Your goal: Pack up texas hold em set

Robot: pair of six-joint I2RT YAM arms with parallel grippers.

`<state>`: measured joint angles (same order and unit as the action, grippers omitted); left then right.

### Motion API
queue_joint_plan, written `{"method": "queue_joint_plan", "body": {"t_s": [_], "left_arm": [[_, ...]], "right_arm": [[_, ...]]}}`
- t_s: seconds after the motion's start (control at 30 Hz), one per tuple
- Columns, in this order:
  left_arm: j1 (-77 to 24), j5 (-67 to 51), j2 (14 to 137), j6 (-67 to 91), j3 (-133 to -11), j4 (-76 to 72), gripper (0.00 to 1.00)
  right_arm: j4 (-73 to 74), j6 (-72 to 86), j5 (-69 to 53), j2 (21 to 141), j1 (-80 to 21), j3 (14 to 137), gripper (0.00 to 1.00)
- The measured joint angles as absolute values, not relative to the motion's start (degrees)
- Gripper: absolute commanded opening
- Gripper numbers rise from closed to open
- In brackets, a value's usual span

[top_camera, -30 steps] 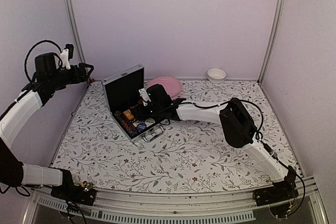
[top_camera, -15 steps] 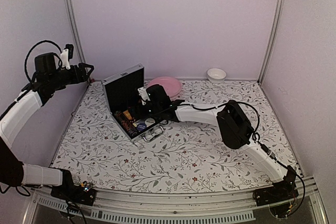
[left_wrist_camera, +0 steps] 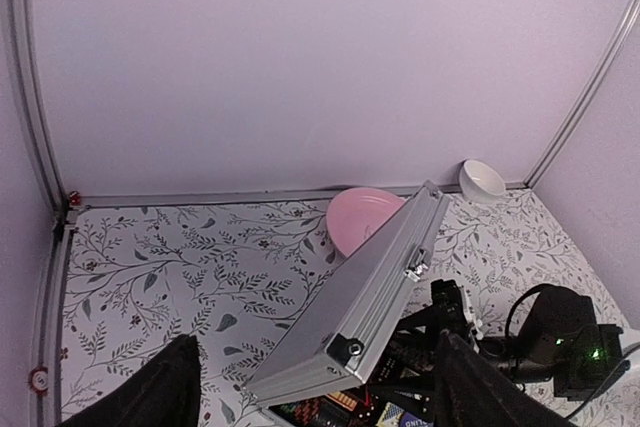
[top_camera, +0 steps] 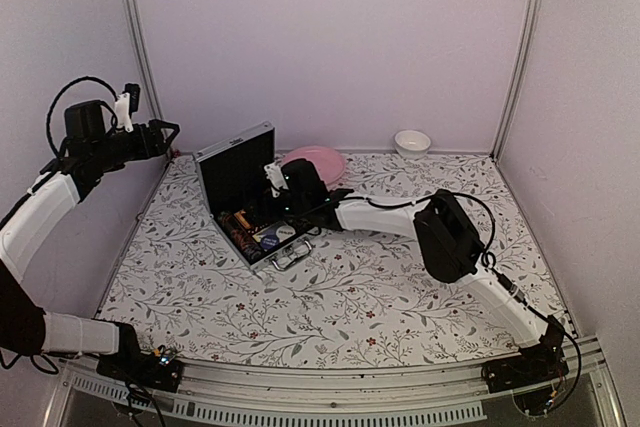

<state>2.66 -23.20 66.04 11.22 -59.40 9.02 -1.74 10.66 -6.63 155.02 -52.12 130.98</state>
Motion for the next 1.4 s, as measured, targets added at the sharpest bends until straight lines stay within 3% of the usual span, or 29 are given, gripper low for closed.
{"method": "queue_joint_plan", "body": {"t_s": [0.07, 0.17, 0.47, 0.63, 0.83, 1.1, 1.4], "left_arm": [[2.7, -24.8, 66.0, 11.2, -59.4, 8.6, 0.81], [2.8, -28.2, 66.1, 11.1, -59.4, 7.9, 0.84], [2.8, -38.4, 68.8, 11.4, -59.4, 5.0, 0.88], [2.3, -38.1, 70.9, 11.2, -59.4, 5.0, 0.88], [0.1, -37.6, 76.1, 11.8, -64.2, 7.1, 0.87], [-2.8, -36.1, 88.0, 13.1, -77.5, 15.1, 0.83], [-4.9, -36.5, 92.3, 15.9, -78.8, 19.6, 0.83]], "right_arm": [[-2.2, 10.4, -6.3, 153.6, -52.1, 128.6, 0.91], [-5.4, 10.3, -4.7, 145.4, -52.1, 115.0, 0.92], [-14.0, 9.5, -1.6, 111.1, -50.4, 81.3, 0.96], [-17.6, 12.1, -0.5, 97.2, -44.8, 66.3, 0.96], [-17.0, 16.0, -0.3, 88.6, -35.2, 49.6, 0.95], [-16.5, 18.3, -0.8, 78.3, -28.5, 39.5, 0.95], [-19.0, 19.0, -2.6, 76.3, -28.0, 37.0, 0.95]]}}
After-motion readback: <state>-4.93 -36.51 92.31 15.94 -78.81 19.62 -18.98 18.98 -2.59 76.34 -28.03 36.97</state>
